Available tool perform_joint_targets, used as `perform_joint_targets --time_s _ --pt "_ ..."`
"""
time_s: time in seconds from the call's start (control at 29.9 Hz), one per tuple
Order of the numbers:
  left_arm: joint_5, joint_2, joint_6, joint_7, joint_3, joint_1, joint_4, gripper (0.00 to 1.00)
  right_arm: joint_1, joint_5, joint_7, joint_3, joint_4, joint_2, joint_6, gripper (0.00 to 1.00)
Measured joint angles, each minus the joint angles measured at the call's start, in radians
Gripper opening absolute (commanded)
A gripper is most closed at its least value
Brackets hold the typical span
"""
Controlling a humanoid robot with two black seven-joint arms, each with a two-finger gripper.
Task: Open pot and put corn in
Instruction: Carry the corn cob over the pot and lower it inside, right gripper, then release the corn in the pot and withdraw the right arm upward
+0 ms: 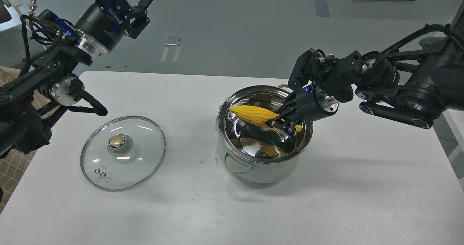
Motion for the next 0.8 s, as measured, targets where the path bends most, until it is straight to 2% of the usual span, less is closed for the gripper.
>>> perform_joint_targets --time_s 0.23,0.33,0.43,0.5,0.63,0.7,0.74,0.77,0.8 --pt "0.000 0.003 -0.001 0.000 -0.001 0.000 -0.001 0.97 -0.021 -0.001 0.000 -0.036 -0.055 0.064 0.000 0.14" --pt "0.000 0.004 -0.001 0.000 -0.001 0.000 -0.001 0.97 -0.022 -0.002 0.000 -0.045 -0.059 0.071 0.000 0.23" --pt "0.000 0.004 -0.001 0.000 -0.001 0.000 -0.001 0.97 -0.023 -0.002 0.000 -0.050 -0.061 0.072 0.000 0.37" --pt "0.000 0.004 -0.002 0.000 -0.001 0.000 -0.001 0.97 -0.023 -0.002 0.000 -0.052 -0.061 0.072 0.000 0.52" --pt "0.000 0.004 -0.002 0.000 -0.001 0.000 -0.002 0.97 -0.023 0.002 0.000 -0.052 -0.061 0.069 0.000 0.70" --pt "0.000 0.004 -0.002 0.000 -0.001 0.000 -0.002 0.97 -0.023 0.004 0.000 -0.052 -0.060 0.068 0.000 0.82" --pt "0.000 0.004 -0.002 0.000 -0.001 0.000 -0.002 0.97 -0.023 0.005 0.000 -0.052 -0.059 0.068 0.000 0.92" --pt "0.000 0.004 -0.002 0.000 -0.001 0.000 -0.002 0.97 -0.023 0.006 0.000 -0.052 -0.059 0.067 0.000 0.97" --pt "0.000 0.004 -0.002 0.000 -0.001 0.000 -0.002 0.97 -0.021 0.007 0.000 -0.052 -0.059 0.066 -0.001 0.97"
